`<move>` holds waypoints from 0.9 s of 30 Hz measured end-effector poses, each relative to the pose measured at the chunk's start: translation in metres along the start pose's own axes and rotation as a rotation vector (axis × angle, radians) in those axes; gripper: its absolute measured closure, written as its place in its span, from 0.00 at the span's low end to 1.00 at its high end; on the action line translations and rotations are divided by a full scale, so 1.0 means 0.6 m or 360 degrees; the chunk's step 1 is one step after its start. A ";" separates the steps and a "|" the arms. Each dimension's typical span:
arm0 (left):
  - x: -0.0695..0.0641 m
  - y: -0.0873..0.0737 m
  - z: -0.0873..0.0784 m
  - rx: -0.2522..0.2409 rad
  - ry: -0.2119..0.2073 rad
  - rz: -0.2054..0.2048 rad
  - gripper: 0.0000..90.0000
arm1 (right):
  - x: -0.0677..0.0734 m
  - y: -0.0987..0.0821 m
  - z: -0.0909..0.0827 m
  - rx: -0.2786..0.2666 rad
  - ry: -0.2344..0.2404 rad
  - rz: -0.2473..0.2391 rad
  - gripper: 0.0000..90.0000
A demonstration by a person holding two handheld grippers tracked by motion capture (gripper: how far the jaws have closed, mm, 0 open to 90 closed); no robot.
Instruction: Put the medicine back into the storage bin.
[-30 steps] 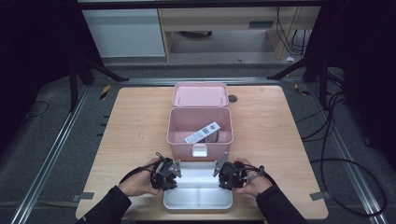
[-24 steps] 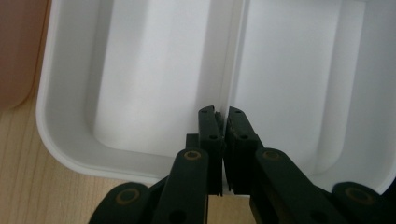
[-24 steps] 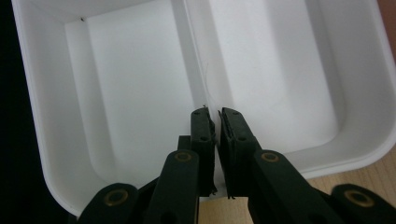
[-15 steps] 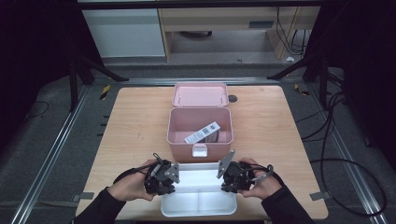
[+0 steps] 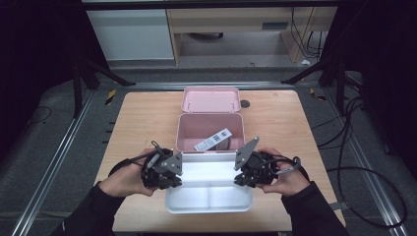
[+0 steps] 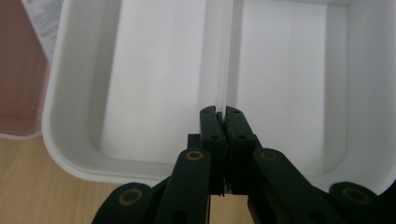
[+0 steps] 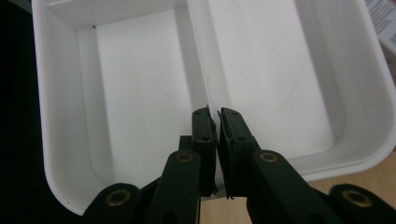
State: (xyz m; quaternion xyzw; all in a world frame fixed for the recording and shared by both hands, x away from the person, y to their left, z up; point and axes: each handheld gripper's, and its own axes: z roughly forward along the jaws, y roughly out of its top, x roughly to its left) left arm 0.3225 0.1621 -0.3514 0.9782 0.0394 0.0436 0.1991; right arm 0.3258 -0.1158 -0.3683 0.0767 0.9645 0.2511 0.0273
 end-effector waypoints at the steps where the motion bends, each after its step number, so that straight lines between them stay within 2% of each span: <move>1: 0.010 0.005 -0.006 -0.0016 0.0003 -0.0004 0.98 | -0.007 0.002 -0.006 -0.0003 -0.0009 0.0004 0.95; 7: 0.064 0.030 -0.025 -0.0024 0.0026 0.0063 0.98 | -0.055 0.010 -0.036 -0.0055 -0.0077 -0.0020 0.95; 14: 0.131 0.050 -0.033 -0.0042 0.0026 0.0083 0.98 | -0.115 0.011 -0.051 -0.0107 -0.0120 -0.0004 0.94; 20: 0.191 0.046 -0.024 -0.0059 0.0005 0.0072 0.98 | -0.164 0.019 -0.049 -0.0123 -0.0138 0.0002 0.95; 27: 0.243 0.039 -0.007 -0.0067 -0.0003 0.0031 0.97 | -0.214 0.027 -0.033 -0.0122 -0.0154 0.0020 0.94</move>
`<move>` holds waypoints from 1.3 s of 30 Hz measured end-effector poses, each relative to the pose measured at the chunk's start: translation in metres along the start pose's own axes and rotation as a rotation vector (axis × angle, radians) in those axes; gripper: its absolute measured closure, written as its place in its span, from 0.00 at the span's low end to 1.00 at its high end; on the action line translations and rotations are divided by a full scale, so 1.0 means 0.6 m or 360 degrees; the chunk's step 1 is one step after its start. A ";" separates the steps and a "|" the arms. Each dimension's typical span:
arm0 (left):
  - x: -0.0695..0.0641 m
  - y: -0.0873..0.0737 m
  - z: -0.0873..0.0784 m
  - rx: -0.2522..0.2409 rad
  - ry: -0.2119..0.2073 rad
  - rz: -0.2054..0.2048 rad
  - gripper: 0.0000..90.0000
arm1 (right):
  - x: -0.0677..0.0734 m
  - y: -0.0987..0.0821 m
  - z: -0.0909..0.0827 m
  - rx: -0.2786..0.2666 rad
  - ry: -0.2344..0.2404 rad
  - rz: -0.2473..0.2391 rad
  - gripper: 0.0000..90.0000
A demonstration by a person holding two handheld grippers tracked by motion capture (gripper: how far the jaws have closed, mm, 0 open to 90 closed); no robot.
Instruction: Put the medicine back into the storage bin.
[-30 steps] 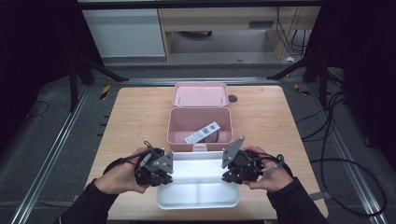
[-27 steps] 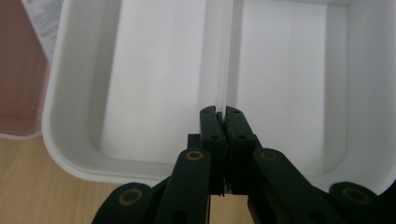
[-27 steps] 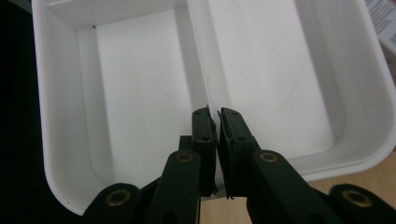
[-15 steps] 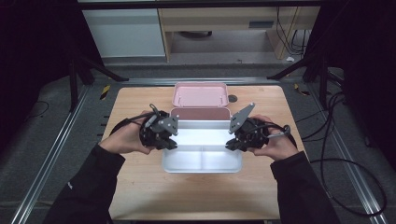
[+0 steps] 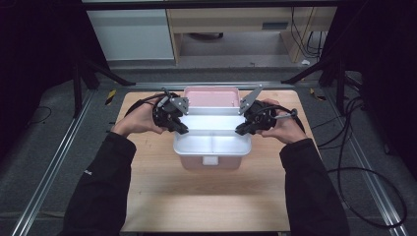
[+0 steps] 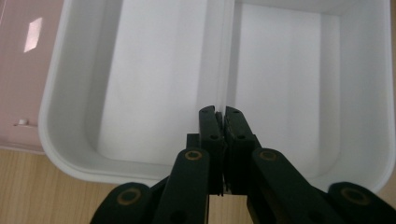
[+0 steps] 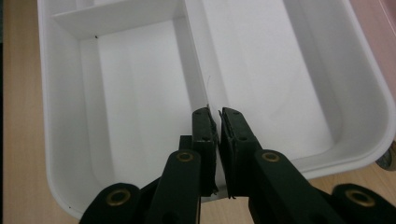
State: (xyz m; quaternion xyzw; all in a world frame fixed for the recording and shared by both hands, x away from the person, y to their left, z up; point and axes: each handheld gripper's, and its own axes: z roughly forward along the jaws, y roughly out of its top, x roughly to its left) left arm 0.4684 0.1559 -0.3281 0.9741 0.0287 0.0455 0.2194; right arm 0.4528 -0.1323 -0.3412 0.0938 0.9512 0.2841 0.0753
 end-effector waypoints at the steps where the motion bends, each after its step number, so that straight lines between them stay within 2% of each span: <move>1: 0.007 0.001 0.004 0.0011 0.0003 -0.0004 0.97 | -0.004 0.000 0.002 0.0005 -0.0006 0.0006 0.94; 5: 0.027 -0.003 0.018 0.0002 -0.0002 -0.0024 0.97 | -0.024 -0.002 0.015 0.0017 -0.0041 0.0031 0.93; 9: 0.041 -0.009 0.037 0.0019 -0.0012 -0.0051 0.96 | -0.036 -0.007 0.032 0.0028 -0.0027 0.0065 0.93; 16: 0.050 -0.018 0.056 0.0076 -0.0050 -0.0106 0.95 | -0.038 -0.015 0.057 0.0029 -0.0019 0.0096 0.92; 21: 0.056 -0.021 0.057 0.0095 -0.0033 -0.0131 0.94 | -0.037 -0.011 0.061 0.0027 -0.0062 0.0091 0.91; 22: 0.057 -0.023 0.059 0.0096 -0.0013 -0.0120 0.94 | -0.038 -0.010 0.063 0.0021 -0.0063 0.0088 0.93; 26: 0.060 -0.024 0.072 0.0125 -0.0059 -0.0133 0.94 | -0.039 -0.011 0.081 0.0101 -0.0056 0.0098 0.92; 30: 0.055 -0.027 0.079 0.0138 -0.0051 -0.0140 0.95 | -0.035 -0.027 0.089 0.0028 -0.0056 0.0101 0.91; 31: 0.052 -0.029 0.081 0.0135 -0.0030 -0.0142 0.94 | -0.034 -0.028 0.090 0.0025 -0.0062 0.0101 0.91; 34: 0.043 -0.035 0.078 0.0058 0.0019 -0.0171 0.90 | -0.026 -0.027 0.088 0.0012 -0.0137 0.0095 0.85; 36: 0.034 -0.041 0.064 -0.0051 0.0056 -0.0198 0.84 | -0.021 -0.025 0.077 -0.0066 -0.0193 0.0116 0.76; 38: 0.023 -0.044 0.047 -0.0119 0.0127 -0.0220 0.83 | -0.016 -0.025 0.060 -0.0150 -0.0263 0.0133 0.72; 39: 0.017 -0.046 0.036 -0.0184 0.0144 -0.0266 0.79 | -0.012 -0.025 0.051 -0.0195 -0.0301 0.0165 0.68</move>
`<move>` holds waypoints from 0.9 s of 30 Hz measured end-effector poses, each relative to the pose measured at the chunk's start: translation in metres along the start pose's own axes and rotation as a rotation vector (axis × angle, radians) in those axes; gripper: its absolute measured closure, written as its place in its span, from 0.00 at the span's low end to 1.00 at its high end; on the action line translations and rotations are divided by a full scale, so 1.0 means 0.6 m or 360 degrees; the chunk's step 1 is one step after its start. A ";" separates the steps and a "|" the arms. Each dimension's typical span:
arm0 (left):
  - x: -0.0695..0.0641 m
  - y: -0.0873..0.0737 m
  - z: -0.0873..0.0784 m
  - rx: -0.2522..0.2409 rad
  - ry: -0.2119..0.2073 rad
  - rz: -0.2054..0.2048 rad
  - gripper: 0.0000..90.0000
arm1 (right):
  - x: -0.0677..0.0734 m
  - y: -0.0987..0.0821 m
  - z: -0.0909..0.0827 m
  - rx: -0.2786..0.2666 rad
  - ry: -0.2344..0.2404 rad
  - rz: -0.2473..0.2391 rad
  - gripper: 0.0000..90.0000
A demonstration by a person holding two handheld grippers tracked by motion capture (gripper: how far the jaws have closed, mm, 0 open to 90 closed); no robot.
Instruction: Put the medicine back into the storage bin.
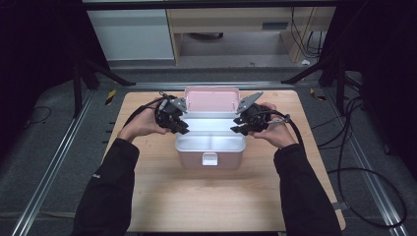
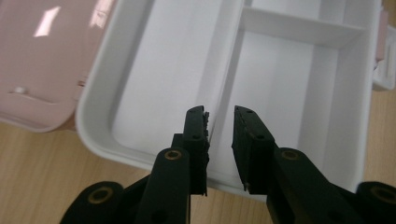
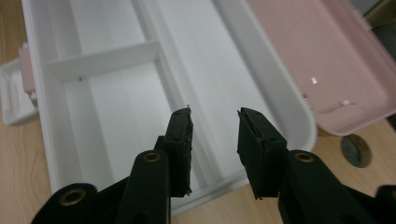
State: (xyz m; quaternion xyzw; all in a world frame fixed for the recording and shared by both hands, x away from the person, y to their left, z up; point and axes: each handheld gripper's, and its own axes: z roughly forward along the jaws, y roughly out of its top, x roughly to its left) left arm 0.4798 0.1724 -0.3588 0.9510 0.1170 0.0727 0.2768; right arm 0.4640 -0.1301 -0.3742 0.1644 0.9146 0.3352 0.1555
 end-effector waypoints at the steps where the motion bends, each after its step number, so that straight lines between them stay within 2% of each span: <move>1: -0.004 -0.001 -0.006 -0.0034 -0.0003 -0.0034 0.75 | 0.001 -0.001 -0.012 -0.0053 -0.0032 0.0034 0.67; 2: -0.009 -0.004 -0.013 -0.0080 0.0021 -0.0051 0.72 | 0.003 -0.001 -0.019 -0.0079 -0.0061 0.0052 0.65; 3: -0.015 -0.007 -0.020 -0.0129 0.0072 -0.0061 0.70 | 0.006 -0.004 -0.027 -0.0142 -0.0109 0.0083 0.62; 4: -0.020 -0.010 -0.025 -0.0173 0.0095 -0.0096 0.67 | 0.007 -0.007 -0.035 -0.0197 -0.0125 0.0132 0.61; 6: -0.030 -0.018 -0.033 -0.0250 0.0148 -0.0153 0.65 | 0.010 -0.014 -0.050 -0.0242 -0.0156 0.0197 0.58; 10: -0.040 -0.038 -0.043 -0.0354 0.0246 -0.0276 0.57 | 0.013 -0.035 -0.069 -0.0263 -0.0232 0.0272 0.52; 12: -0.042 -0.049 -0.047 -0.0411 0.0304 -0.0351 0.55 | 0.013 -0.047 -0.076 -0.0281 -0.0249 0.0336 0.50; 14: -0.041 -0.063 -0.053 -0.0477 0.0343 -0.0447 0.54 | 0.011 -0.057 -0.083 -0.0272 -0.0319 0.0350 0.49; 16: -0.040 -0.076 -0.056 -0.0531 0.0391 -0.0518 0.52 | 0.009 -0.069 -0.088 -0.0295 -0.0352 0.0417 0.49; 18: -0.040 -0.086 -0.057 -0.0555 0.0412 -0.0575 0.50 | 0.005 -0.080 -0.090 -0.0295 -0.0391 0.0477 0.47; 20: -0.040 -0.097 -0.056 -0.0568 0.0445 -0.0613 0.48 | 0.001 -0.089 -0.091 -0.0262 -0.0429 0.0500 0.46; 22: -0.039 -0.106 -0.054 -0.0605 0.0472 -0.0652 0.48 | -0.003 -0.097 -0.091 -0.0266 -0.0453 0.0528 0.46; 24: -0.036 -0.115 -0.050 -0.0644 0.0500 -0.0706 0.47 | -0.008 -0.106 -0.090 -0.0286 -0.0469 0.0594 0.46; 27: -0.030 -0.123 -0.040 -0.0680 0.0520 -0.0752 0.45 | -0.017 -0.115 -0.084 -0.0314 -0.0494 0.0674 0.43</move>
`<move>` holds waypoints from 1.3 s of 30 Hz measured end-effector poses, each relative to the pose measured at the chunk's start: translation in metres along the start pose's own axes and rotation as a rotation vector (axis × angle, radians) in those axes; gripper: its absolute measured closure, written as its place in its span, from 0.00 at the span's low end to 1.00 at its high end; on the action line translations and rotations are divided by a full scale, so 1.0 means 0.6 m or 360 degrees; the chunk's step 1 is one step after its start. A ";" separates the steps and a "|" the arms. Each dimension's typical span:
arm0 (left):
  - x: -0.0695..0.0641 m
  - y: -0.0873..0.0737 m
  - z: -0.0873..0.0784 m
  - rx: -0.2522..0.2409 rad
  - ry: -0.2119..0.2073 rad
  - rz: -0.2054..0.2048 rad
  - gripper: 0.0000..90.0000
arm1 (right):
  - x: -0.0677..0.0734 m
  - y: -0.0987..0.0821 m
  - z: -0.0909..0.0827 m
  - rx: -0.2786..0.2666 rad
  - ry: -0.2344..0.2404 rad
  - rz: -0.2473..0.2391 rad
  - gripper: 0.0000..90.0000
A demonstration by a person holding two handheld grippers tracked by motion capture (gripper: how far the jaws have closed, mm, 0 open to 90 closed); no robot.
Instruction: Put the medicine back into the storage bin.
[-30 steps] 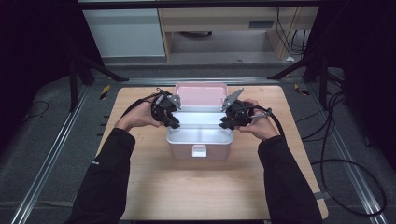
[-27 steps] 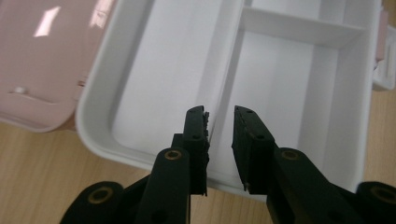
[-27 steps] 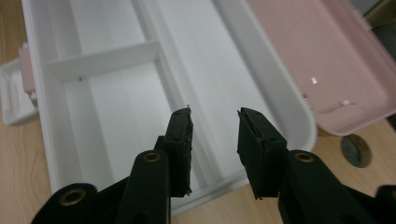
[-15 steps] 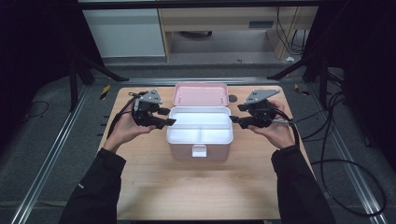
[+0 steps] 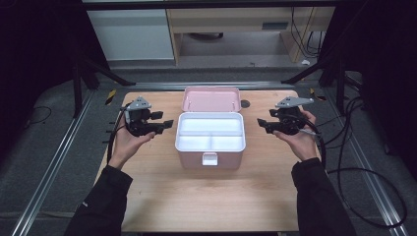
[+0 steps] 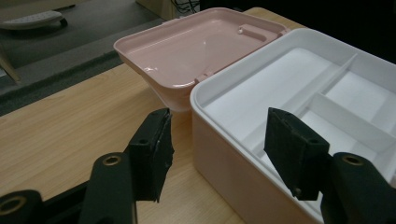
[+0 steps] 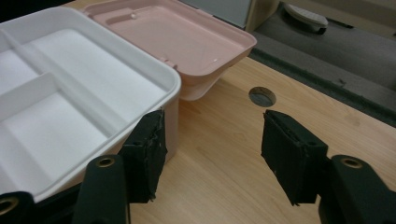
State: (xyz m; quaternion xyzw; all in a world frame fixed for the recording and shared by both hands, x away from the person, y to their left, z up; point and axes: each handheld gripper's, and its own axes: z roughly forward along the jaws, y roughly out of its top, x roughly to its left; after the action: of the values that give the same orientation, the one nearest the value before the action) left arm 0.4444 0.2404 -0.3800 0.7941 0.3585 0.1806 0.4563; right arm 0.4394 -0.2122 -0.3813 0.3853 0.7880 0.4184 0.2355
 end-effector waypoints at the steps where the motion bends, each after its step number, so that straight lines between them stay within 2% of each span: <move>1: 0.002 -0.001 0.005 0.0009 0.0017 -0.0010 0.44 | -0.002 0.000 0.002 -0.0005 -0.0009 0.0006 0.42; 3: 0.007 -0.002 0.020 0.0014 0.0050 -0.0017 0.43 | -0.007 0.000 0.008 -0.0031 -0.0030 0.0029 0.42; 6: 0.015 0.001 0.043 0.0007 0.0062 -0.0057 0.42 | -0.014 0.003 0.021 -0.0095 -0.0036 0.0100 0.41; 9: 0.024 0.007 0.067 0.0004 0.0073 -0.0081 0.42 | -0.020 0.006 0.039 -0.0087 -0.0051 0.0116 0.40; 11: 0.029 0.011 0.082 -0.0027 0.0072 -0.0110 0.43 | -0.022 0.009 0.052 -0.0073 -0.0053 0.0120 0.40; 12: 0.031 0.014 0.089 -0.0015 0.0071 -0.0115 0.43 | -0.023 0.011 0.057 -0.0062 -0.0049 0.0123 0.40; 15: 0.034 0.022 0.108 -0.0016 0.0097 -0.0099 0.42 | -0.026 0.017 0.073 -0.0066 -0.0038 0.0138 0.42; 16: 0.035 0.023 0.111 -0.0038 0.0097 -0.0102 0.43 | -0.027 0.018 0.079 -0.0072 -0.0034 0.0150 0.42; 18: 0.038 0.029 0.119 -0.0008 0.0106 -0.0106 0.43 | -0.029 0.022 0.087 -0.0058 -0.0040 0.0150 0.42; 21: 0.043 0.037 0.129 -0.0013 0.0131 -0.0118 0.43 | -0.031 0.029 0.099 -0.0061 -0.0034 0.0163 0.42; 23: 0.045 0.038 0.133 -0.0042 0.0131 -0.0126 0.43 | -0.033 0.033 0.105 -0.0096 -0.0026 0.0197 0.42; 24: 0.046 0.039 0.136 -0.0027 0.0126 -0.0134 0.43 | -0.034 0.034 0.108 -0.0113 -0.0015 0.0216 0.42; 28: 0.050 0.041 0.147 0.0017 0.0147 -0.0127 0.43 | -0.035 0.039 0.121 -0.0069 -0.0027 0.0207 0.42; 32: 0.051 0.045 0.154 0.0009 0.0145 -0.0128 0.43 | -0.033 0.046 0.129 -0.0076 -0.0020 0.0191 0.42; 35: 0.051 0.048 0.160 0.0006 0.0143 -0.0127 0.43 | -0.032 0.047 0.137 -0.0098 0.0001 0.0228 0.42; 39: 0.051 0.044 0.172 0.0010 0.0144 -0.0142 0.43 | -0.032 0.042 0.154 -0.0081 0.0005 0.0234 0.42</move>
State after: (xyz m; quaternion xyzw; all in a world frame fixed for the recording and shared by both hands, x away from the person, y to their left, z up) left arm 0.5393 0.1928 -0.4121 0.7698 0.4143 0.1946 0.4449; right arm 0.5254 -0.1746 -0.4087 0.4354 0.7471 0.4551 0.2126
